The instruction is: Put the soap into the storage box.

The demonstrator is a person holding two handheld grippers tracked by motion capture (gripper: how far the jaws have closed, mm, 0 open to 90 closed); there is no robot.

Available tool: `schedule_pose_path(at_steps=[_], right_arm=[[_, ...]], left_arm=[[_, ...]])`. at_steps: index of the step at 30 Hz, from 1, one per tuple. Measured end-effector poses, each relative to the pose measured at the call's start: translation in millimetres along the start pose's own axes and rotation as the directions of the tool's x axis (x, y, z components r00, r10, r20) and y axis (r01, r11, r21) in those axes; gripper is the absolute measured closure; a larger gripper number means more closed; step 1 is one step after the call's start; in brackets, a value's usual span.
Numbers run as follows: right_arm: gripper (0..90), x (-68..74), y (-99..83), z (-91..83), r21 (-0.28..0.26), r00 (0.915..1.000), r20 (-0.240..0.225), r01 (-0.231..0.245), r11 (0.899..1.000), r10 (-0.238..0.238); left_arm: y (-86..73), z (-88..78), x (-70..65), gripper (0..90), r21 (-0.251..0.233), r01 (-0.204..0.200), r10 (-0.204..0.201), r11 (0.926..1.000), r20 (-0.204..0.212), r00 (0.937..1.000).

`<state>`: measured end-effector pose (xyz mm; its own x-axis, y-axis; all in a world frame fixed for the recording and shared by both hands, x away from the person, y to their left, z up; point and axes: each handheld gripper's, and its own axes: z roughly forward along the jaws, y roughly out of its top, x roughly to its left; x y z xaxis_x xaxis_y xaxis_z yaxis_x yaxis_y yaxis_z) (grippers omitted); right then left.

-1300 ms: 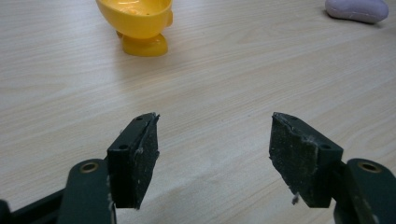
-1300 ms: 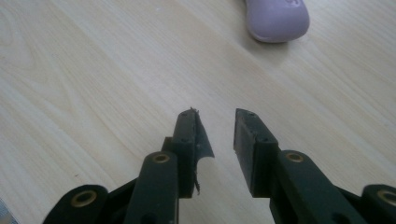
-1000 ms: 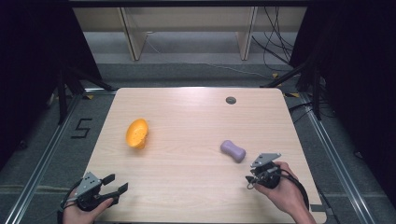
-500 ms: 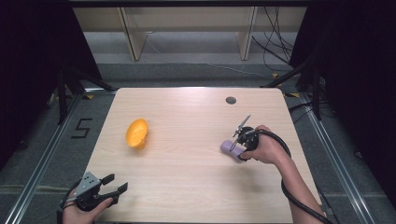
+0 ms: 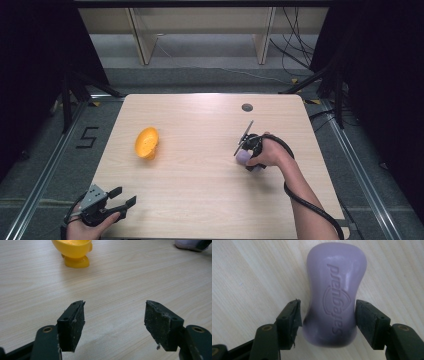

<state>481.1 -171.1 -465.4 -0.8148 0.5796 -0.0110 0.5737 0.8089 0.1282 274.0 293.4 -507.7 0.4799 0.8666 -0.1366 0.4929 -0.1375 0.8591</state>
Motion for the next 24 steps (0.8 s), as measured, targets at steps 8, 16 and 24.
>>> schedule_pose_path(at_steps=[8,16,24], right_arm=[[43.5,-2.5,7.8,6.3,0.043,0.9999,0.010,-0.008,0.999,0.007],[47.0,-4.8,13.5,8.6,0.060,0.9998,0.015,-0.012,0.998,0.011],[47.8,-3.8,14.3,8.4,0.065,0.9997,0.009,-0.023,0.998,0.023]], left_arm=[[-0.1,-0.1,0.4,32.1,-0.002,-0.003,0.003,1.0000,0.000,1.0000],[-0.2,0.2,0.7,32.1,-0.005,-0.002,0.002,1.0000,0.002,1.0000],[-0.1,-0.3,0.8,32.1,-0.005,-0.001,0.001,1.0000,-0.001,1.0000]])
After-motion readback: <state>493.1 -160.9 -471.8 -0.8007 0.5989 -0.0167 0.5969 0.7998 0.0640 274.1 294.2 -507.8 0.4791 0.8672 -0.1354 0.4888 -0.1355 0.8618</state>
